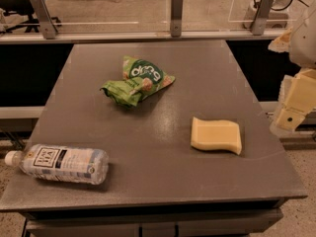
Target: Move green rice chip bag near blue plastic bottle
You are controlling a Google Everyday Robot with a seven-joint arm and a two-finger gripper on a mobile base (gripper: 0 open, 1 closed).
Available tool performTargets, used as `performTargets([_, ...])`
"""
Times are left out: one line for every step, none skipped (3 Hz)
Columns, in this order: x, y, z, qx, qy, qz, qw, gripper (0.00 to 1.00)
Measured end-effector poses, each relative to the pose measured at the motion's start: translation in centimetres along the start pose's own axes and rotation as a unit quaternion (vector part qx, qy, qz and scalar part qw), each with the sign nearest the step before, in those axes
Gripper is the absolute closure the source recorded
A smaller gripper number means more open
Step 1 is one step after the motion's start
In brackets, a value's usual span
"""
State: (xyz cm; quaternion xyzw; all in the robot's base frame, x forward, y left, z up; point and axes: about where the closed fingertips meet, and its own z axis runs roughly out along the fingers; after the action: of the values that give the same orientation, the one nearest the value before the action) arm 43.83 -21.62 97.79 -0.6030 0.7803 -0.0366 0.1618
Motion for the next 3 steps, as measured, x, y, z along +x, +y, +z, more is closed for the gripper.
performTargets([0.0, 0.0, 0.0, 0.000, 0.000, 0.000, 1.0000, 0.00])
performTargets([-0.2, -0.8, 0.6, -0.012, 0.001, -0.037, 0.9992, 0.00])
performTargets([-5.1, -4.2, 3.2, -0.018, -0.039, -0.134, 0.9900, 0.00])
